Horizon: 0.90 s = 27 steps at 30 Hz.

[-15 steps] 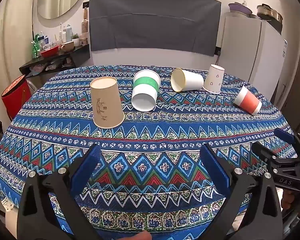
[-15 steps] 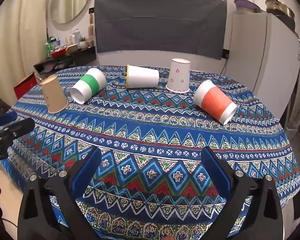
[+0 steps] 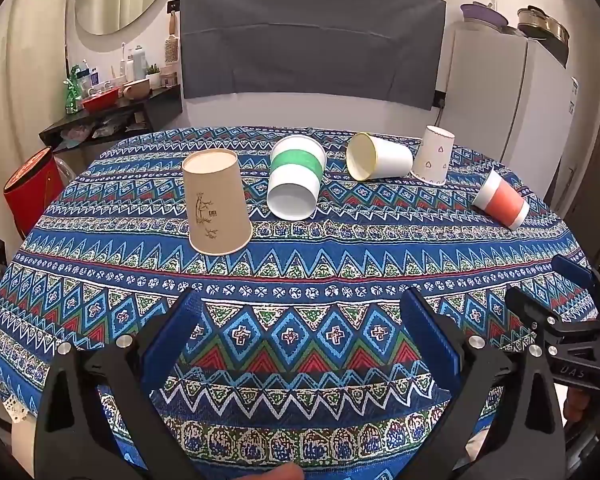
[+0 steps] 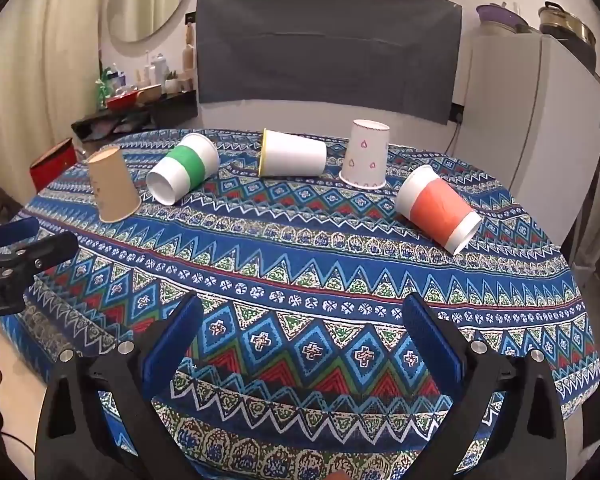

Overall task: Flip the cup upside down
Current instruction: 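Move the left gripper toward the green-banded white cup lying on its side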

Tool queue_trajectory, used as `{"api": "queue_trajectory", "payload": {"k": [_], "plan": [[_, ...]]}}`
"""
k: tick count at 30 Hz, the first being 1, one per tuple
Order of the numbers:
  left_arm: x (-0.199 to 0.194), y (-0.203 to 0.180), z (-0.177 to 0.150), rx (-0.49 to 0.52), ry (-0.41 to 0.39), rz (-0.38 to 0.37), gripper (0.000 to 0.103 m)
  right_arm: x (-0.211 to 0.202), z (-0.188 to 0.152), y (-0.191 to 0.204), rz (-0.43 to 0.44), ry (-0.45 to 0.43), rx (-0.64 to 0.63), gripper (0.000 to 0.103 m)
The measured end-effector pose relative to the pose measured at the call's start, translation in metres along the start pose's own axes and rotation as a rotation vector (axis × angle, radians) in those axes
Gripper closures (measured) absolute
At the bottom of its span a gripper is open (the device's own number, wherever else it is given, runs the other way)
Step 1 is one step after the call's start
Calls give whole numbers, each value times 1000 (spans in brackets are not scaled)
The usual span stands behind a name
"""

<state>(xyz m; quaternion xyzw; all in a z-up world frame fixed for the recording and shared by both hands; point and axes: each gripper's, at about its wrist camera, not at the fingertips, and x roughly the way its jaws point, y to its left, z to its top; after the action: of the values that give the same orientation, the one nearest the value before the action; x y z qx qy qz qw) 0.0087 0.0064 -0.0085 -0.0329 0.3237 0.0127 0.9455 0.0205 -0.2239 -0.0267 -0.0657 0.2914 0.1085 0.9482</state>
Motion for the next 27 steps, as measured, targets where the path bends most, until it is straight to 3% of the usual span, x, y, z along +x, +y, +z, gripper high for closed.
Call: {"api": "queue_trajectory", "payload": {"k": [15,27], "plan": [[19,-7,1,15,28,-8,6,25,8,-11,17,19,29,8],[45,-15,22,29,62,-6,6,50,26,-20,-6,56,19,8]]}}
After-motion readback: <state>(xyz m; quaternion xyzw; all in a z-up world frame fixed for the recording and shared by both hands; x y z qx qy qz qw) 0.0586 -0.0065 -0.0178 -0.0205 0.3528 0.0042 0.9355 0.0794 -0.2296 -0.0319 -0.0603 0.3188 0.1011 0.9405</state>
